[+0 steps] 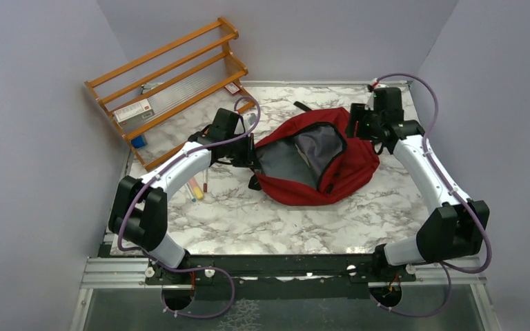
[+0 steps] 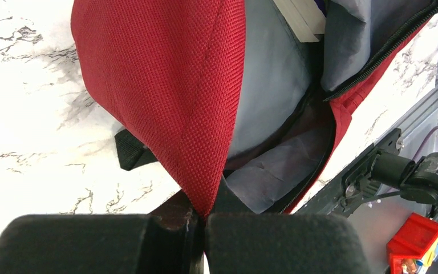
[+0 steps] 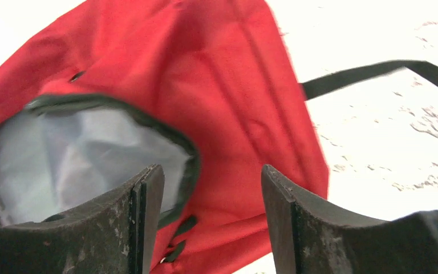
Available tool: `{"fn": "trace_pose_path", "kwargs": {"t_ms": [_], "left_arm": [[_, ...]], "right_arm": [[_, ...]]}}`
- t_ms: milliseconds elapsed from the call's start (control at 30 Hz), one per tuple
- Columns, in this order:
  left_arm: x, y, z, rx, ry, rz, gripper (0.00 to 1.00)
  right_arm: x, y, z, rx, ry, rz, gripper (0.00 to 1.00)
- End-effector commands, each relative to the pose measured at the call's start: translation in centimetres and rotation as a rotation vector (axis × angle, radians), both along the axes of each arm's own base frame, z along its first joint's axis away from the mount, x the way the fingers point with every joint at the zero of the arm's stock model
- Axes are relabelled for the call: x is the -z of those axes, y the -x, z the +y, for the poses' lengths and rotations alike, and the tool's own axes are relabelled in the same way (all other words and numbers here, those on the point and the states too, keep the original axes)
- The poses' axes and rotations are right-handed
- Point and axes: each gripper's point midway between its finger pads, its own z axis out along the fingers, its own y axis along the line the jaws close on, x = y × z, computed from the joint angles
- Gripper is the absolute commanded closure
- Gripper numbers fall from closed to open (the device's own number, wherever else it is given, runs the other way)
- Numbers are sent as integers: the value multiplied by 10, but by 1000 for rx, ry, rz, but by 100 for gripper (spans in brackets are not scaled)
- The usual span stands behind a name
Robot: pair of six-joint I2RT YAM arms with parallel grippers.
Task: Pack the student bag
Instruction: Adjust the student bag at the center of the board.
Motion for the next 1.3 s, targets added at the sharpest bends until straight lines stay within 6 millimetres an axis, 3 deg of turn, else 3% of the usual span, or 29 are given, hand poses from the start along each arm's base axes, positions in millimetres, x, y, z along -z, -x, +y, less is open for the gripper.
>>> {"fn": "trace_pose_path", "kwargs": {"t_ms": [0, 167, 267, 600, 700, 900, 1267], "left_arm": [[-17, -5, -6, 36, 43, -27, 100], [-20, -8, -9, 49, 50, -37, 100], [-23, -8, -11, 55, 61, -36, 100], [-28, -11, -18, 69, 89, -30, 100], [-26, -11, -19, 67, 92, -21, 100], [-23, -13, -20, 68, 92, -16, 100], [-18, -14, -19, 60, 82, -9, 100]], "right_arm": [[10, -22, -33, 135, -30, -21, 37], [39, -37, -45, 159, -28, 35, 59], [58, -39, -43, 138, -19, 78, 67], [85, -16, 31, -237, -292, 217, 71], [81, -2, 54, -326, -418, 236, 71], [52, 27, 86, -455, -624, 216, 72], [52, 76, 151, -583, -598, 282, 72]]}}
